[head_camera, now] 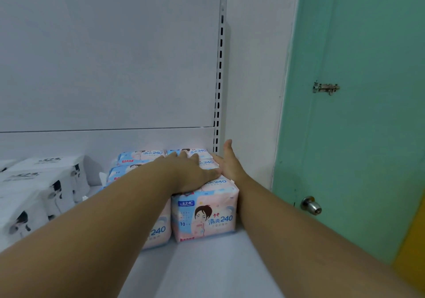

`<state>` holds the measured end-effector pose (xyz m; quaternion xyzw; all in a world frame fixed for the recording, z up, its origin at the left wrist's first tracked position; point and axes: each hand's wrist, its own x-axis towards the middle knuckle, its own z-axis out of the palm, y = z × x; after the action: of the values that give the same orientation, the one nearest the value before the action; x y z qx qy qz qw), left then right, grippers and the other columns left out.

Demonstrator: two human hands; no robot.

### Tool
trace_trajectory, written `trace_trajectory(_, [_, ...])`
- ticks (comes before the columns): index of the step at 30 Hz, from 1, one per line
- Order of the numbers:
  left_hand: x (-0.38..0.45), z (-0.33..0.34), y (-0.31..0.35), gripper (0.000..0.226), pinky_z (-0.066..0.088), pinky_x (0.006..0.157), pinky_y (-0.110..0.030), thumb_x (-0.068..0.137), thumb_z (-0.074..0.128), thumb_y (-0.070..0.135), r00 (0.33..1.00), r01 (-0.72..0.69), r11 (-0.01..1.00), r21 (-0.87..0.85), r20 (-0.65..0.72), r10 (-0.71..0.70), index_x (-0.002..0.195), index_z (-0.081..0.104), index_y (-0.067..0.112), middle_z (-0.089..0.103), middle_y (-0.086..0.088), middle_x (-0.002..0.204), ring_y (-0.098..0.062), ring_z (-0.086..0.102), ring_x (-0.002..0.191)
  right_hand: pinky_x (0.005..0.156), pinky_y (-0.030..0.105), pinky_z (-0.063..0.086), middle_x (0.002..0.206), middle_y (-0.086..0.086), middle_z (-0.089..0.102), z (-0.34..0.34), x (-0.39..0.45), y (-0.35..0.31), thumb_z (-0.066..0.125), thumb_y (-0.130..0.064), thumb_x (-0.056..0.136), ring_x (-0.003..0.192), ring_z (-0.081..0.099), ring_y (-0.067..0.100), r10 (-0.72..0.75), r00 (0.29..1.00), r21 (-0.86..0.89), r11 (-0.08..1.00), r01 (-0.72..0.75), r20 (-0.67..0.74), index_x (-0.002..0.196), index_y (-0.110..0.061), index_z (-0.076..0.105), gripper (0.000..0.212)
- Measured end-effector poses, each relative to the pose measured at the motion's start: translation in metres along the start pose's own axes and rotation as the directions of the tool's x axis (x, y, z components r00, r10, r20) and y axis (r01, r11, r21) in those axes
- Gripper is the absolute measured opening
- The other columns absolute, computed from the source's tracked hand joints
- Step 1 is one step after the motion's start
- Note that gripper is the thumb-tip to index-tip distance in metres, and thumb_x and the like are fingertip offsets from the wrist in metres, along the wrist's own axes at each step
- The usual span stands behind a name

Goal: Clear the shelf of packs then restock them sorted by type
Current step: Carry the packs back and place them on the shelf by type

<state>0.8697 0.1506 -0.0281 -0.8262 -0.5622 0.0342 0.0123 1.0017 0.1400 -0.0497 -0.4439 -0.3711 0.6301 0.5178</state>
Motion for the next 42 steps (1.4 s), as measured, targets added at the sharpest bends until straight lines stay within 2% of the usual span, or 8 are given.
trace_trajectory(5, [0.002, -0.001, 0.0, 0.126, 0.009, 0.118, -0.059, 0.05, -0.002, 0.093, 1.0, -0.002, 1.0, -0.002, 0.009, 0.002, 0.155, 0.013, 0.026, 0.018, -0.012, 0.162, -0.034, 0.016, 0.148, 0.077, 0.036, 0.052, 0.126, 0.004, 0.062, -0.008, -0.015, 0.002, 0.009, -0.075, 0.09, 0.114, 0.059, 0.026, 0.006, 1.0, -0.038, 0.999, -0.006, -0.01, 0.142, -0.017, 0.048, 0.088])
trace_trajectory(15, [-0.013, -0.007, 0.006, 0.111, 0.018, 0.117, -0.057, 0.066, 0.007, 0.088, 0.999, 0.038, 0.998, -0.058, -0.01, -0.039, 0.155, 0.015, 0.023, 0.019, -0.014, 0.16, -0.037, 0.019, 0.146, 0.095, 0.042, 0.046, 0.135, 0.011, 0.059, 0.007, -0.041, 0.006, 0.009, -0.074, 0.091, 0.128, 0.052, 0.035, -0.019, 0.999, 0.072, 0.997, 0.022, -0.03, 0.146, -0.017, 0.043, 0.086])
trace_trajectory(21, [-0.056, -0.03, 0.014, 0.087, 0.014, 0.119, -0.045, 0.09, 0.032, 0.074, 0.982, -0.171, 0.981, -0.088, -0.099, 0.162, 0.157, 0.01, 0.023, 0.012, -0.006, 0.164, -0.026, 0.013, 0.15, 0.073, 0.032, 0.055, 0.111, 0.015, 0.071, -0.004, -0.057, 0.014, 0.015, -0.074, 0.092, 0.097, 0.069, 0.026, -0.054, 0.997, 0.072, 0.996, 0.058, -0.055, 0.1, -0.01, 0.065, 0.082])
trace_trajectory(25, [-0.068, -0.015, 0.014, 0.126, 0.014, 0.12, -0.052, 0.064, 0.049, 0.09, 0.975, -0.22, 0.967, 0.126, 0.06, 0.214, 0.156, -0.004, 0.022, 0.006, -0.007, 0.164, -0.029, 0.001, 0.151, 0.074, 0.035, 0.058, 0.098, 0.013, 0.075, 0.0, -0.063, 0.019, 0.011, -0.078, 0.088, 0.084, 0.073, 0.027, -0.035, 0.998, 0.083, 0.996, 0.031, 0.05, 0.107, -0.014, 0.067, 0.086])
trace_trajectory(28, [-0.066, -0.008, 0.016, 0.125, 0.014, 0.12, -0.05, 0.067, 0.057, 0.084, 0.98, -0.199, 0.967, 0.157, 0.002, 0.201, 0.156, -0.005, 0.021, 0.006, -0.008, 0.164, -0.029, 0.003, 0.151, 0.082, 0.038, 0.053, 0.096, 0.013, 0.074, 0.003, -0.059, 0.017, 0.01, -0.078, 0.088, 0.087, 0.071, 0.028, -0.051, 0.998, 0.152, 0.987, 0.044, 0.042, 0.106, -0.012, 0.066, 0.088])
trace_trajectory(32, [-0.065, -0.005, 0.017, 0.123, 0.014, 0.121, -0.049, 0.07, 0.053, 0.084, 0.981, -0.183, 0.97, 0.159, -0.03, 0.19, 0.156, -0.007, 0.02, 0.003, -0.009, 0.164, -0.029, 0.003, 0.151, 0.077, 0.036, 0.056, 0.114, 0.009, 0.07, 0.005, -0.044, 0.015, 0.011, -0.078, 0.087, 0.1, 0.067, 0.027, -0.042, 0.999, 0.147, 0.988, 0.047, -0.035, 0.135, -0.014, 0.053, 0.091])
trace_trajectory(37, [-0.061, -0.001, 0.015, 0.123, 0.012, 0.121, -0.048, 0.07, 0.051, 0.085, 0.983, -0.167, 0.976, 0.139, -0.05, 0.175, 0.156, -0.008, 0.02, 0.0, -0.009, 0.165, -0.028, 0.002, 0.151, 0.059, 0.031, 0.059, 0.091, 0.009, 0.076, 0.003, -0.041, 0.016, 0.01, -0.077, 0.088, 0.075, 0.074, 0.025, -0.07, 0.997, 0.09, 0.994, 0.069, 0.008, 0.121, -0.016, 0.06, 0.085])
trace_trajectory(42, [-0.059, -0.001, 0.015, 0.123, 0.012, 0.122, -0.047, 0.07, 0.051, 0.085, 0.984, -0.161, 0.977, 0.138, -0.051, 0.17, 0.156, -0.008, 0.019, 0.0, -0.009, 0.165, -0.028, 0.002, 0.152, 0.048, 0.026, 0.056, 0.115, 0.004, 0.068, 0.001, -0.034, 0.013, 0.011, -0.074, 0.091, 0.062, 0.071, 0.021, -0.058, 0.997, -0.003, 0.998, 0.057, -0.055, 0.135, -0.023, 0.051, 0.078])
